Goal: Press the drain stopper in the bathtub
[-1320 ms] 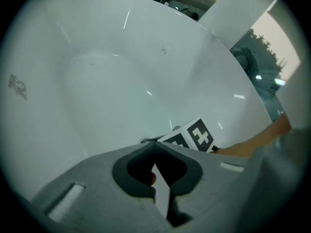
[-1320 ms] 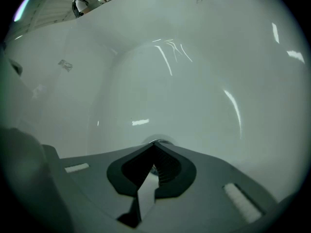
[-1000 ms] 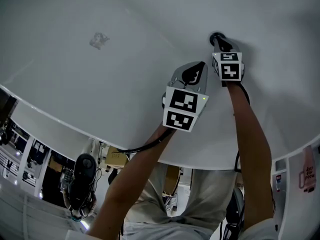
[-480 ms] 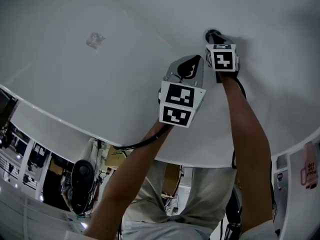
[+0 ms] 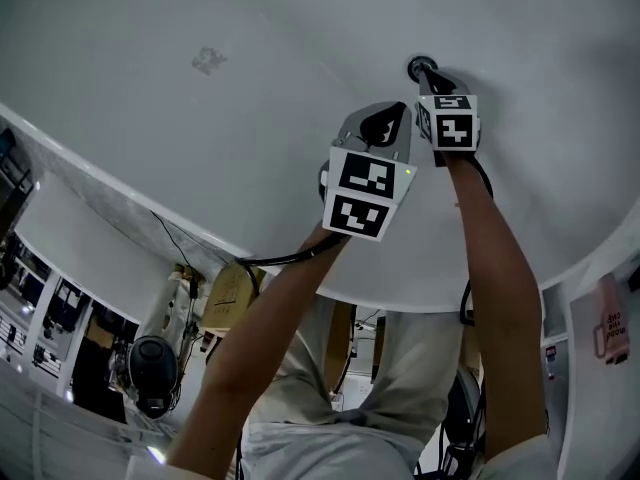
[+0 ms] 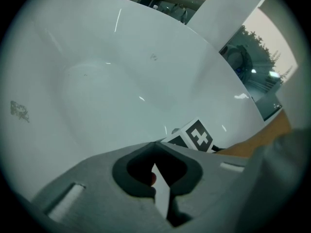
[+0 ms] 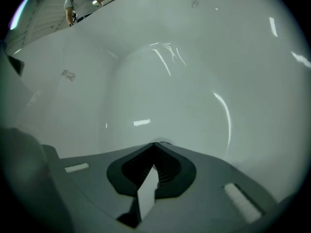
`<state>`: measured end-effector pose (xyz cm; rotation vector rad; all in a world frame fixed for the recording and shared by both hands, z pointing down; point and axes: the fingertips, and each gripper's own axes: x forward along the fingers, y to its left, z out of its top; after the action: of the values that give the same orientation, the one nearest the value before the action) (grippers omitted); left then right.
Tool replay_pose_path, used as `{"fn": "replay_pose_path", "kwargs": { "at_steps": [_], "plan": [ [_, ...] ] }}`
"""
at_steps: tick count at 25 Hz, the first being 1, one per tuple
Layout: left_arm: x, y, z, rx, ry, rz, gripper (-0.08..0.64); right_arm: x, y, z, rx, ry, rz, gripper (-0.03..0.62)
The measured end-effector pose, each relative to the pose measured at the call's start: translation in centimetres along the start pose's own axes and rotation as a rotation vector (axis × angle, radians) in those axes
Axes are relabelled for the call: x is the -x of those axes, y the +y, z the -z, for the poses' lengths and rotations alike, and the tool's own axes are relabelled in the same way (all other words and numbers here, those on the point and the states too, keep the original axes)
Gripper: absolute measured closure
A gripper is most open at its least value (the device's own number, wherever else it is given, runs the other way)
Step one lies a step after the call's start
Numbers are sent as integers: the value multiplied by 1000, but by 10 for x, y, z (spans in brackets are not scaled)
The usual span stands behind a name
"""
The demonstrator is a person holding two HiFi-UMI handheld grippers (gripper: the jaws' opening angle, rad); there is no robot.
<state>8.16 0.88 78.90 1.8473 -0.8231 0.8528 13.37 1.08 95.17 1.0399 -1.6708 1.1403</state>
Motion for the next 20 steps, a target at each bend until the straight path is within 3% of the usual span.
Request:
{"fn": "replay_pose_path", "kwargs": {
  "at_steps": [11,20],
  "plan": [
    [71,-33,-36,15,-61,-27,561,103,7,-35,-23,-82,18,589],
    [137,-66,-78,-46,-107,-21,560,193,24,-81,-10,-190,19,588]
  ]
}}
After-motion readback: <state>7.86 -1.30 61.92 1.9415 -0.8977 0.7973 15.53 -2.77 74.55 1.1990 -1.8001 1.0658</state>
